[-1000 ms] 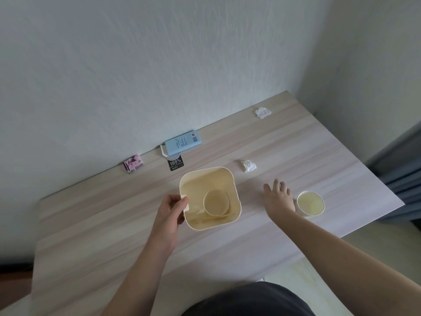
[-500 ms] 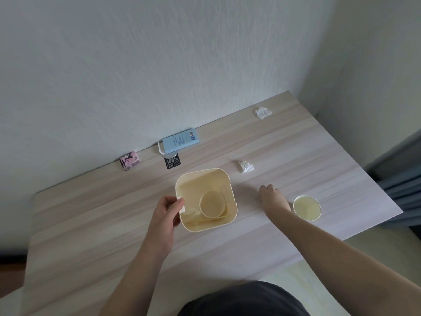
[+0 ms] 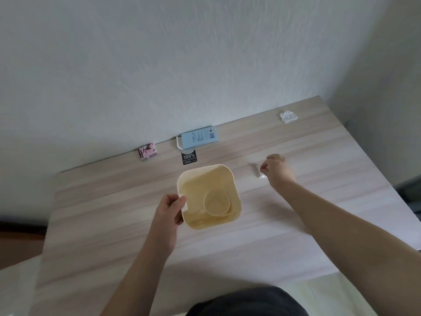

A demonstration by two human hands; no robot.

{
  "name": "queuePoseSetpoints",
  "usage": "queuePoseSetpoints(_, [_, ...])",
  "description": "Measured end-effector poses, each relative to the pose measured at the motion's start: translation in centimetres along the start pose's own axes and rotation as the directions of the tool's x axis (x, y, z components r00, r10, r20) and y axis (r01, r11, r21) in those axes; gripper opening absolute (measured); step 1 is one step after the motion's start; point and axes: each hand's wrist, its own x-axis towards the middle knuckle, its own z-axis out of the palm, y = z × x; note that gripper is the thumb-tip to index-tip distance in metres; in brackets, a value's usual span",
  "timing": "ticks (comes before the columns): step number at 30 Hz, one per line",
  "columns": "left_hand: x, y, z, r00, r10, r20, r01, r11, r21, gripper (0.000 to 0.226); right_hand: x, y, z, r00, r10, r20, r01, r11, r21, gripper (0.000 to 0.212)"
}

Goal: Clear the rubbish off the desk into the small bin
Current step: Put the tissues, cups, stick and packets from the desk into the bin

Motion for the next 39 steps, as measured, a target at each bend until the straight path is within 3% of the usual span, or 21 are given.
queuePoseSetpoints(8, [-1.0,-0.4,-1.5,0.998,0.024,-0.062,-0.026,0.999,-0.040,0.023,1.3,0.2,2.0,0.981,0.064,0.181,-0.038,0.989,-0.144,0.012])
queuePoseSetpoints(13, [-1.4,-0.4,-2.1,0.995,0.025,-0.096,-0.027,0.999,-0.018,0.022,1.0,0.2,3.1,0.971,0.101,0.216,-0.083,0.992,-0.091,0.015])
queuePoseSetpoints(19, [-1.2,-0.5,-2.2,0.996,0.011,-0.084,-0.010,1.000,0.018,0.023,-1.8,-2.3,1.8,0.997,0.072,0.036,-0.078,0.967,0.241,0.030])
queuePoseSetpoints(24, [-1.4,-0.5,-1.6,0.998,-0.001,-0.068,0.003,1.000,0.022,0.025,-7.4,-5.2,-1.0,0.995,0.072,-0.066,-0.023,0.829,0.559,0.010])
queuePoseSetpoints(28, [-1.5,-0.6,-1.3,0.999,0.005,-0.038,-0.003,0.998,0.059,0.030,-11.4,-7.7,-3.5,0.989,0.048,-0.142,0.065,0.714,0.697,0.010])
queuePoseSetpoints(32, [-1.7,-0.6,-1.5,1.000,0.022,0.002,-0.022,0.996,0.091,0.033,-15.1,-11.8,-4.4,0.944,-0.207,-0.258,0.325,0.724,0.609,0.023])
queuePoseSetpoints(34, [-1.8,-0.7,-1.6,0.999,0.033,0.019,-0.034,0.995,0.089,0.032,-16.1,-13.6,-3.6,0.903,-0.356,-0.241,0.430,0.740,0.517,0.013])
queuePoseSetpoints(37, [-2.1,-0.8,-2.2,0.995,0.069,0.070,-0.076,0.992,0.098,0.020,-16.8,-15.8,-1.6,0.899,-0.420,-0.124,0.433,0.807,0.402,0.004])
queuePoseSetpoints(39, [-2.3,-0.8,-2.9,0.991,0.088,0.105,-0.099,0.989,0.109,0.015,-17.4,-17.1,0.1,0.914,-0.401,-0.057,0.394,0.848,0.353,0.011])
